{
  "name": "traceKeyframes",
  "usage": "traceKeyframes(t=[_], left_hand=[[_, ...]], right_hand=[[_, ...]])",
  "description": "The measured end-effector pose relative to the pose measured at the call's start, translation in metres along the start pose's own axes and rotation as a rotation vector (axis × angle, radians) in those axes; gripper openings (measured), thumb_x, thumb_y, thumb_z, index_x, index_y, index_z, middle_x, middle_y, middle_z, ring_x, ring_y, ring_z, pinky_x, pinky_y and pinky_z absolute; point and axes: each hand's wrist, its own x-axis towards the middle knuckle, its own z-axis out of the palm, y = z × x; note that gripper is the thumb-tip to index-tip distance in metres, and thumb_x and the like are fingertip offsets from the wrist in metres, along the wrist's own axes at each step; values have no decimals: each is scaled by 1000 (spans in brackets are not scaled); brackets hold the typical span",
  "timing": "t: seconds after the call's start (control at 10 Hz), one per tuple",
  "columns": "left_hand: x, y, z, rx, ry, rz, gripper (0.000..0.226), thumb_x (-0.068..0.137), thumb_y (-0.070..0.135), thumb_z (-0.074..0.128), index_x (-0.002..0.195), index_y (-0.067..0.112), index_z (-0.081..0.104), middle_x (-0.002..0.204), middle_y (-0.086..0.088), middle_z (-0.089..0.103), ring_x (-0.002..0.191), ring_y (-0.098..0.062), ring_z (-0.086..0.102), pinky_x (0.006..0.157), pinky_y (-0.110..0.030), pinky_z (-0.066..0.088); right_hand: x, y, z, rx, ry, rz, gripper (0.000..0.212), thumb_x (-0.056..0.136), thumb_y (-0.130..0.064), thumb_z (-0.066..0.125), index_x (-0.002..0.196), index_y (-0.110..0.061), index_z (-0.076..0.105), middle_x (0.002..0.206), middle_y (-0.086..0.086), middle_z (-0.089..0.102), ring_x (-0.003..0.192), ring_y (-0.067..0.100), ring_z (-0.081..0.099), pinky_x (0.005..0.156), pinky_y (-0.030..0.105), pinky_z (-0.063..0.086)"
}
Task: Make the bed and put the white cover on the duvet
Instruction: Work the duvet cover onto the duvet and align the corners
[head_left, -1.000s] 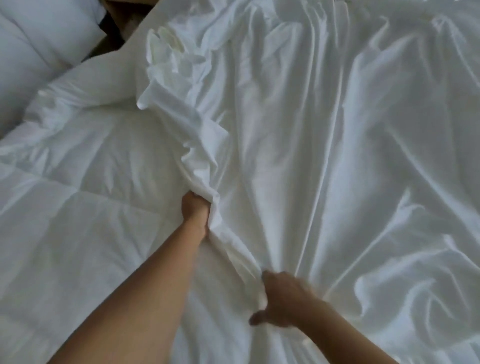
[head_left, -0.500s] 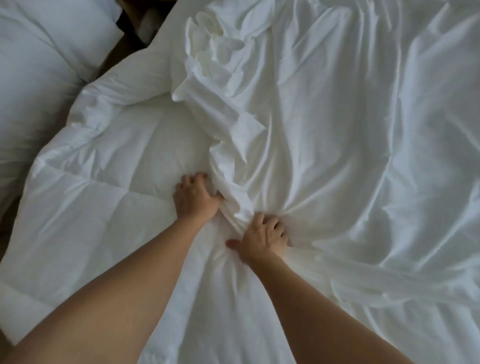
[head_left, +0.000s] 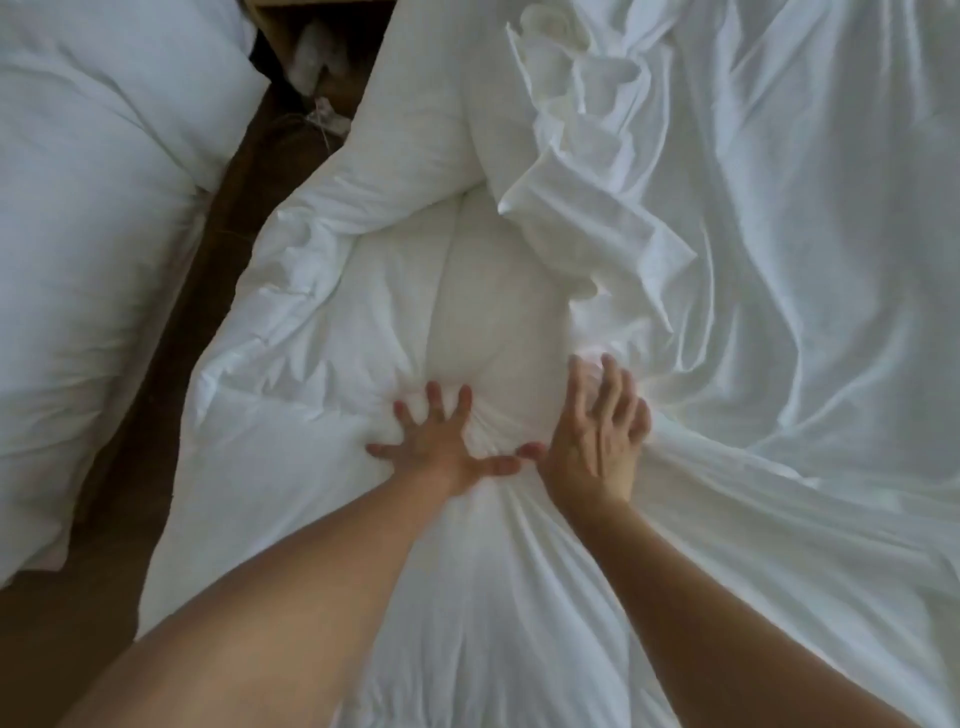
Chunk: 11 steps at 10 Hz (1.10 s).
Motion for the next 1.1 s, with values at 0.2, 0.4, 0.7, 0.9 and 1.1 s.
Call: traceKeyframes(t=[0.2,0.4,0.7,0.9,1.1], left_hand=[[80,-122,-67,402,424,606,56,104,58,14,158,45,13,169,17,8,157,-20,-2,121,-47,-11],[123,-162,-115,210,244,496,101,70,99,36,153,58,-5,165,5,-30,153,-27,-23,123,-54,-4],[159,-86,-267,440,893,911,67,82,37,67,146,31,46,151,-11,36,127,-36,42,102,-49,31],[215,-65,-279,498,233,755,100,89,54,64,160,39,-5,148,-10,40,129,-36,46,102,-47,41],[244,-26,-303,173,-242,862,57,91,59,60,133,23,45,132,-3,62,116,-28,61,82,-32,43]], right_hand=[[45,-88,49,-16,-376,42,128,59,-82,72,157,-49,-2,164,2,-31,147,43,-30,116,68,-14],[62,-175,57,-24,-490,419,157,48,-83,78,153,-34,-28,159,13,-39,145,50,-29,109,80,0],[92,-266,75,154,-458,716,162,52,-67,89,148,-33,-38,154,18,-44,139,56,-33,102,85,-4],[120,-257,84,164,-408,837,159,57,-47,94,147,-38,-36,154,21,-42,138,61,-32,99,88,-6],[183,-240,14,487,-188,977,53,84,-31,78,130,-14,58,129,12,64,119,35,60,93,41,51]])
